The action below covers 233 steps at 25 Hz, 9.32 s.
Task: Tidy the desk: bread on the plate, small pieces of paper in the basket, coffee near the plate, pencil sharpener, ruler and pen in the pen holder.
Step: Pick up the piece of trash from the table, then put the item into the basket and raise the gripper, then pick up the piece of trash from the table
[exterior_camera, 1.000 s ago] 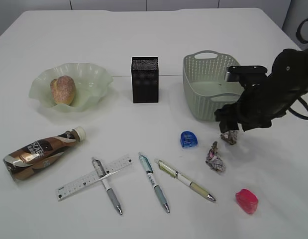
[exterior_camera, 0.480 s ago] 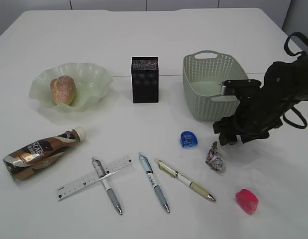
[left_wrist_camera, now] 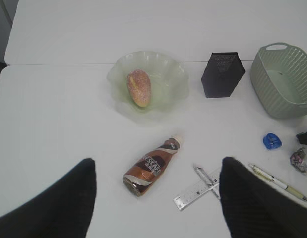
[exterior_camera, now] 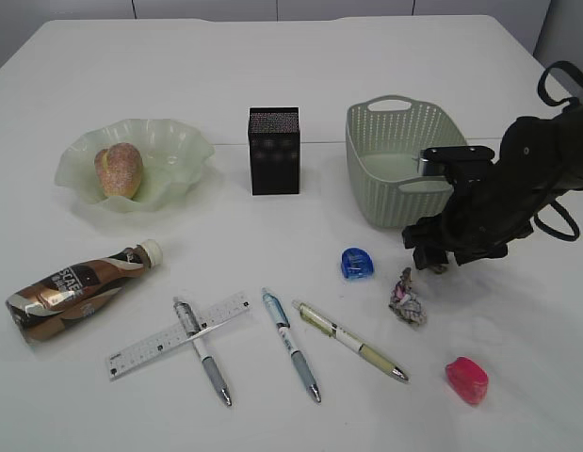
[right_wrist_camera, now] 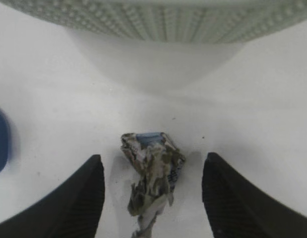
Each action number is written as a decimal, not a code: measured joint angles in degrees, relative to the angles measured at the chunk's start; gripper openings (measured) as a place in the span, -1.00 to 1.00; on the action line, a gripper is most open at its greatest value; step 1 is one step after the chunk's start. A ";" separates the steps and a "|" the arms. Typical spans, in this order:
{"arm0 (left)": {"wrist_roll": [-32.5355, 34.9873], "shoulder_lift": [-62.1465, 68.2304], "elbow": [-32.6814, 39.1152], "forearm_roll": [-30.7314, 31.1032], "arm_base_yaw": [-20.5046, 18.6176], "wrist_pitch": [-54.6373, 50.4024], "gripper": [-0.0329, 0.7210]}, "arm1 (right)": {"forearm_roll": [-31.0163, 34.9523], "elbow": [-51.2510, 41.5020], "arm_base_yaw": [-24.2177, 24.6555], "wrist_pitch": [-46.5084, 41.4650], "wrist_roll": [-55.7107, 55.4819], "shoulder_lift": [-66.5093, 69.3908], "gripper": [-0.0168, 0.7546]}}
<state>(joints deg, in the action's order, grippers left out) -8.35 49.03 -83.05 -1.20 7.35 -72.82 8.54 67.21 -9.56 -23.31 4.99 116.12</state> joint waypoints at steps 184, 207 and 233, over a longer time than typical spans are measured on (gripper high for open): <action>0.00 -0.08 0.00 -4.49 0.00 0.00 0.36 | -5.04 17.56 -9.54 -34.52 -5.83 0.60 0.22; 0.00 -0.08 0.00 -4.49 0.00 0.00 0.36 | -5.58 17.56 -9.54 -34.55 -5.96 6.26 0.22; 0.00 -0.08 0.00 -4.86 0.00 0.00 0.36 | -6.20 17.56 -9.54 -34.58 -4.99 8.28 -0.75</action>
<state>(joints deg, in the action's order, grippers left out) -8.35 48.95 -83.05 -6.06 7.35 -72.82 2.34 84.78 -19.11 -57.89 0.00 124.40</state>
